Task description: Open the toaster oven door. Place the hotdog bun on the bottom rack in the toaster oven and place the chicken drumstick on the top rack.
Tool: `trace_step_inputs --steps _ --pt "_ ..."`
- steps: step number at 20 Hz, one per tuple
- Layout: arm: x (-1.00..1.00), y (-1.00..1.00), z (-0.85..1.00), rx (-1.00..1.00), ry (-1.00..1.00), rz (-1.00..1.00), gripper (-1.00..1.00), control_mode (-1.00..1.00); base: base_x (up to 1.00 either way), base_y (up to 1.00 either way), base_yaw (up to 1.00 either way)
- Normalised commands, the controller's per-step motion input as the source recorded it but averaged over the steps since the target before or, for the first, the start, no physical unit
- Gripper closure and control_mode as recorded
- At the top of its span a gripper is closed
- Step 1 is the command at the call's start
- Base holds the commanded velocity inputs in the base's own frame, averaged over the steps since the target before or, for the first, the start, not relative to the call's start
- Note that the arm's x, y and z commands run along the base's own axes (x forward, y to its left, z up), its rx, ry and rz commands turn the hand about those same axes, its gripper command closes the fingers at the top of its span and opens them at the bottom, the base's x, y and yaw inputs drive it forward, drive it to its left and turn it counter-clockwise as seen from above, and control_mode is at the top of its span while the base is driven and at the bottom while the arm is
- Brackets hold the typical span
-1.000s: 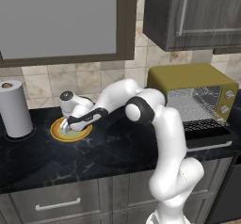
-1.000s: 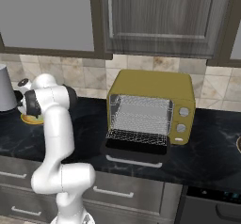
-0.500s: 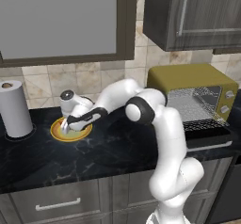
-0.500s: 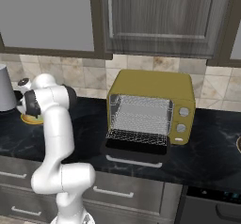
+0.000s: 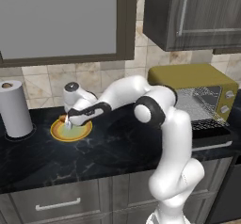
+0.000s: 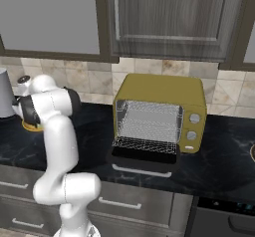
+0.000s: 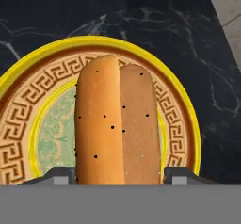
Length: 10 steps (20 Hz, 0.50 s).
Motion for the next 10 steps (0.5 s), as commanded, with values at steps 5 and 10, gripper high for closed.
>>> trace_step_inputs --steps 5,10 --pt "-0.36 -0.32 0.37 0.01 0.00 0.07 1.00 -1.00 0.00 0.00 0.00" --pt "-0.40 -0.38 0.28 0.03 0.00 0.01 1.00 -1.00 0.00 0.00 0.00"
